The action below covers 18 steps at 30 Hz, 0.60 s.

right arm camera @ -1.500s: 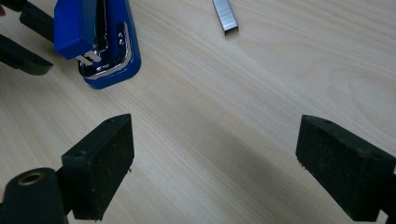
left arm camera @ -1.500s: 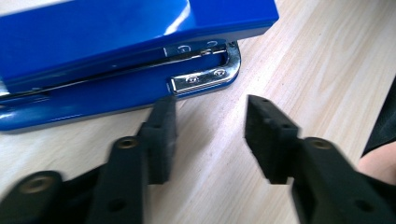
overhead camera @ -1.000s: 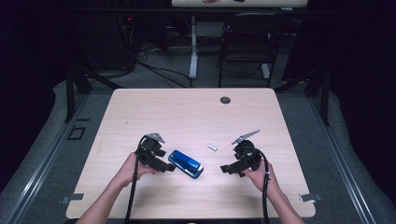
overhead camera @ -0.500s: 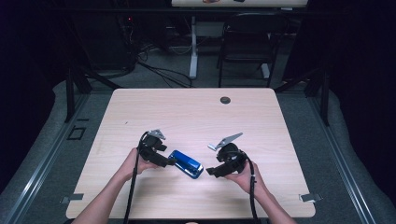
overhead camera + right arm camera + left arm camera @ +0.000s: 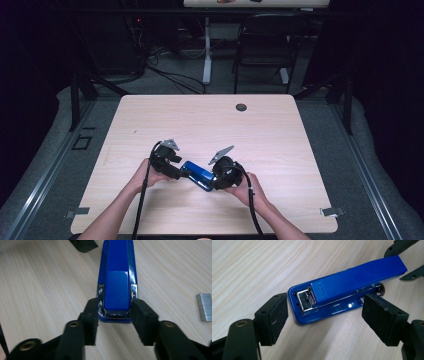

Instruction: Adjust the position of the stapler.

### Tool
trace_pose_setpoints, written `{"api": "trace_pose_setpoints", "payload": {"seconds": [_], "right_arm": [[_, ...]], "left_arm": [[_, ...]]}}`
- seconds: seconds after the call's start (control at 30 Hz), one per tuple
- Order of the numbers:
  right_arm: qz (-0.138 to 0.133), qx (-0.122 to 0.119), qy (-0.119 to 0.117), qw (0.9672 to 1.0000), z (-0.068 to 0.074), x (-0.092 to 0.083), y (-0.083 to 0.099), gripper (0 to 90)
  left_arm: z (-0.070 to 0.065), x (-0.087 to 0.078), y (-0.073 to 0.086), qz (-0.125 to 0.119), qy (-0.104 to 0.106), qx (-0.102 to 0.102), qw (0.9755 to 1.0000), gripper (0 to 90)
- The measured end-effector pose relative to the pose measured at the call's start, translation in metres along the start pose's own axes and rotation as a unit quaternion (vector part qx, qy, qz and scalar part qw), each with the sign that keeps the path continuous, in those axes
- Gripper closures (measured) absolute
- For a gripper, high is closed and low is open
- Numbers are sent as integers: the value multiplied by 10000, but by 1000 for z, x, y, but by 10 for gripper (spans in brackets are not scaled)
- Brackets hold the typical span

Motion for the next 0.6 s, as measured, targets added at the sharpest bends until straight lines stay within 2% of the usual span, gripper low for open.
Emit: {"api": "trace_pose_setpoints", "payload": {"seconds": [0.03,0.2,0.37,0.6], "right_arm": [[21,-65,39,10000,-1,0,1,651],[-68,-86,-27,9999,-3,0,1,657],[-72,-114,-125,9998,-4,-1,2,660],[-117,-187,-206,9995,-6,-2,2,661]], "left_arm": [[0,5,-1,22,21,8,10000,217],[0,14,1,169,100,97,9998,224],[-3,19,-2,138,128,242,9995,226],[-6,25,-5,55,231,388,9990,179]]}}
Point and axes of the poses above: each handheld gripper's, and its own axes: x roughly forward along the jaws, y roughly out of its underside, z roughly to its left, the point moved 9 cm from there along x, roughly forward along the jaws, and after that the axes turned 4 degrees about -z, right-handed, at the moved point
